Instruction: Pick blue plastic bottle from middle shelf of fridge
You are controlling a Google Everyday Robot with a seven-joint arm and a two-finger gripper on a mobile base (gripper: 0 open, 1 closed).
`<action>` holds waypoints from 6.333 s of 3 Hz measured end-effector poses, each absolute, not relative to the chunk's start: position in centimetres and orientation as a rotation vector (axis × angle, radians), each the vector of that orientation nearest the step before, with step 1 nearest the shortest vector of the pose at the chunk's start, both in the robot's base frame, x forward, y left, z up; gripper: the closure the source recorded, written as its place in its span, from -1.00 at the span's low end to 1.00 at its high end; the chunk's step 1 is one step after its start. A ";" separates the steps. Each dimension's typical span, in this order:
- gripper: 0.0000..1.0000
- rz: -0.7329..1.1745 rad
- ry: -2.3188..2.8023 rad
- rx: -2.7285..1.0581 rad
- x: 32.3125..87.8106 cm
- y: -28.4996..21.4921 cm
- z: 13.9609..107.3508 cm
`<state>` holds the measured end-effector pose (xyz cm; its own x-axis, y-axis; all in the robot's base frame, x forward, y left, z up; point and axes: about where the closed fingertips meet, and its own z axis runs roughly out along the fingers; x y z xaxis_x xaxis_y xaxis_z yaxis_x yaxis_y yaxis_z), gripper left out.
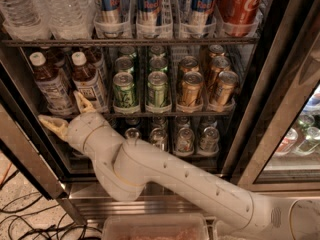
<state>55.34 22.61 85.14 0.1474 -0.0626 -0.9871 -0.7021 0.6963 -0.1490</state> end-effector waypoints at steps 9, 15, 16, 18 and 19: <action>-0.52 0.465 1.359 -0.603 62.8 26.1 86.0; 1.00 0.469 1.315 -0.586 61.1 26.8 86.8; 1.00 0.467 1.296 -0.583 60.6 26.8 87.3; 1.00 0.464 1.251 -0.611 59.7 27.0 88.5; 1.00 0.463 1.235 -0.628 59.3 27.0 88.9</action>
Offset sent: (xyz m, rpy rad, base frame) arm 0.0424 0.0065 0.0045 -0.0214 0.0203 0.0430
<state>59.32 27.04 88.93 0.2745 -0.0086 -0.9616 -0.6382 0.7463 -0.1889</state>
